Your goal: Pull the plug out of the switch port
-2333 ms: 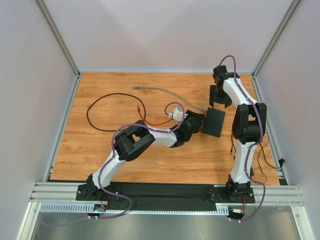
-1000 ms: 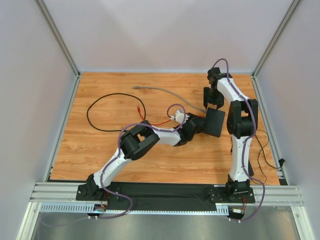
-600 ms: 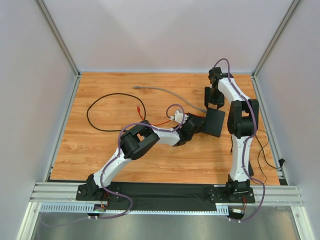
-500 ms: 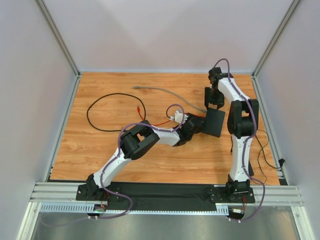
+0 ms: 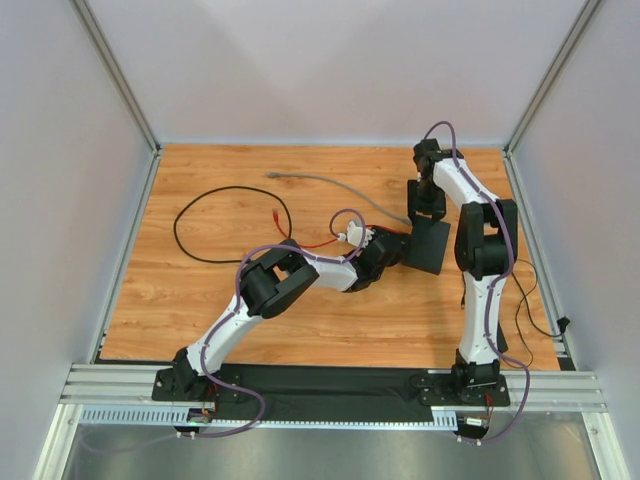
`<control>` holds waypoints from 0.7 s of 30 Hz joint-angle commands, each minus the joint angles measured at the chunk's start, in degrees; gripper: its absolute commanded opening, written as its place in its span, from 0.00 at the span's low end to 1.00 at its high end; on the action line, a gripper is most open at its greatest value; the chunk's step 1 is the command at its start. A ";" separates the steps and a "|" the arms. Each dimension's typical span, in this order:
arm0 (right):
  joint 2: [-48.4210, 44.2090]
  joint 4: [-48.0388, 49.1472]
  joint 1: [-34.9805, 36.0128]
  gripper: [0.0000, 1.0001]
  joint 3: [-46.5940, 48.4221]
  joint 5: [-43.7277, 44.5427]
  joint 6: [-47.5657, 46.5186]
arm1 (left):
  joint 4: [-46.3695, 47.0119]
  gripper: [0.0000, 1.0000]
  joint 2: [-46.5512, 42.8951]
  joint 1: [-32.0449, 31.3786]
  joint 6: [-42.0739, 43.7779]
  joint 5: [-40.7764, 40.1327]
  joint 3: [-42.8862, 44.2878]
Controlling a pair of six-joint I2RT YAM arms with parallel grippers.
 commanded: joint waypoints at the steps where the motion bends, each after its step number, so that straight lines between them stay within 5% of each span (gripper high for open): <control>1: -1.61 -0.49 0.99 0.54 -3.39 -1.29 0.30 | -3.66 0.41 -0.18 0.61 -0.06 0.03 -1.98; 12: -6.10 2.77 0.99 0.55 -6.73 -2.09 1.62 | -4.45 0.38 -0.44 0.70 -2.35 1.00 -2.68; 21: -3.65 2.07 -1.11 0.63 4.33 -1.64 0.57 | -2.70 0.39 -2.20 0.70 0.64 -0.58 -4.70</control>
